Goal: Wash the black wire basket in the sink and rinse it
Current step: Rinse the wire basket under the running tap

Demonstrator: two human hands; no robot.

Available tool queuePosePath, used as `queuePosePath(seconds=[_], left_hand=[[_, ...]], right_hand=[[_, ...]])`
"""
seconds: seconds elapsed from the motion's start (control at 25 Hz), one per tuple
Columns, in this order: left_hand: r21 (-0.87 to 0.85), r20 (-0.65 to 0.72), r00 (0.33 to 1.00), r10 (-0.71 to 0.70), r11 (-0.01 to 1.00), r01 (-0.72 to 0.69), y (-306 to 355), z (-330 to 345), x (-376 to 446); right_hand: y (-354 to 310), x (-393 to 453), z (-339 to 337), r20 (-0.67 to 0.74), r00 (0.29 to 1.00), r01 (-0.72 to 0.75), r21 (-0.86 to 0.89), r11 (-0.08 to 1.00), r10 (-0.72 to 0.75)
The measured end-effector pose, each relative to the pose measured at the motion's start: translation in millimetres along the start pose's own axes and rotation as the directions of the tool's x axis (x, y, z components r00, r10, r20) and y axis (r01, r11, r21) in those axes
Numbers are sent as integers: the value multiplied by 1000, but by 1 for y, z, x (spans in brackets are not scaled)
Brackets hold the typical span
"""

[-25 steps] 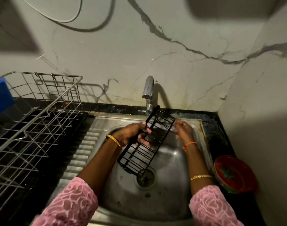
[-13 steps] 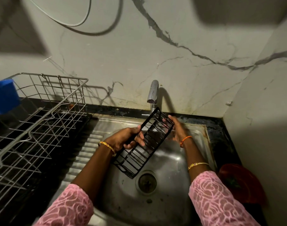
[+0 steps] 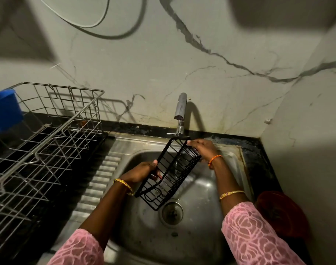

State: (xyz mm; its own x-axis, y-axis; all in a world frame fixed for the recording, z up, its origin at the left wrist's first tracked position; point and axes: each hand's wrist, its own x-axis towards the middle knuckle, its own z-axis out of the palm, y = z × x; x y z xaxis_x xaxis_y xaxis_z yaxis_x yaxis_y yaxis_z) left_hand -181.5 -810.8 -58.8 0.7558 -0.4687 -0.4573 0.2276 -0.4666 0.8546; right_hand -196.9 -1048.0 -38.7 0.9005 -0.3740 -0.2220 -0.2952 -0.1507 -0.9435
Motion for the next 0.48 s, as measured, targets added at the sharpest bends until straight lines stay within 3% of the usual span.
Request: queuePosePath(seconds=[0.12,0.24,0.36,0.48], left_hand=[[42,57,996,-74,997,71,-7,5,-8],[-185,70,995,-64,980,76,2,14,-17],[-390,-5,1000,22,920,-22,19,11,-16],[-289,-122,989,81,951,-113,42,11,-8]], right_hand=[[-13,8,11,32,997,80,-105,991,-77],[-25,13,22,79,990,133,-242,961,-117],[-31,9,23,60,989,148,-371,917,-135],[-33,1,23,34,988,148,-427,892,-148]])
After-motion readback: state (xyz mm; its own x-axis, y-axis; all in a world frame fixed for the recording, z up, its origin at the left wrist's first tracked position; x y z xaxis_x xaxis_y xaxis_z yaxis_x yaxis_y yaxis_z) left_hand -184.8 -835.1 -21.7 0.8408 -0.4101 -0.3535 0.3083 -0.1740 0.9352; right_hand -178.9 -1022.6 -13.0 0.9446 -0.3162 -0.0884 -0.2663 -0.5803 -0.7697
